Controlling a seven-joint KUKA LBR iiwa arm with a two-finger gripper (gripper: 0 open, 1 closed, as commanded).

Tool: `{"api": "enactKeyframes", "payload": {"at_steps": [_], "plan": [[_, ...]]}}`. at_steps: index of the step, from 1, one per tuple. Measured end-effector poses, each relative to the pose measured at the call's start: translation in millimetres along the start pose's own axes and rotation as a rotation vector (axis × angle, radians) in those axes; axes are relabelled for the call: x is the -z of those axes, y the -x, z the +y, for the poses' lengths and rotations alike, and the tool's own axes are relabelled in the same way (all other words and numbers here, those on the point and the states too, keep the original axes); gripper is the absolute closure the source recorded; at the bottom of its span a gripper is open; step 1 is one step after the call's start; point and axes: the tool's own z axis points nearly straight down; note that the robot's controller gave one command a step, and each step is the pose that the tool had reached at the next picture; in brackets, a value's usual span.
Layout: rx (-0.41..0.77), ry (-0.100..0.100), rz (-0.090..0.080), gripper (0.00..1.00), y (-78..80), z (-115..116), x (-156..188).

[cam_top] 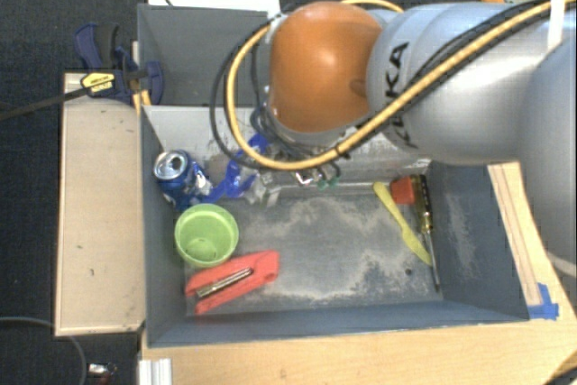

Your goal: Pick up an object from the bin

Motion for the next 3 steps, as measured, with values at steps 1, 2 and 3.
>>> {"api": "enactKeyframes", "payload": {"at_steps": [1,2,3], "plan": [[0.156,-0.003,0.001,1.00,-2.7,1.7,-22.0],[0.320,-0.006,0.003,1.00,-4.3,3.6,-29.3],[0.159,-0.008,0.000,1.00,2.1,8.8,-27.2]]}}
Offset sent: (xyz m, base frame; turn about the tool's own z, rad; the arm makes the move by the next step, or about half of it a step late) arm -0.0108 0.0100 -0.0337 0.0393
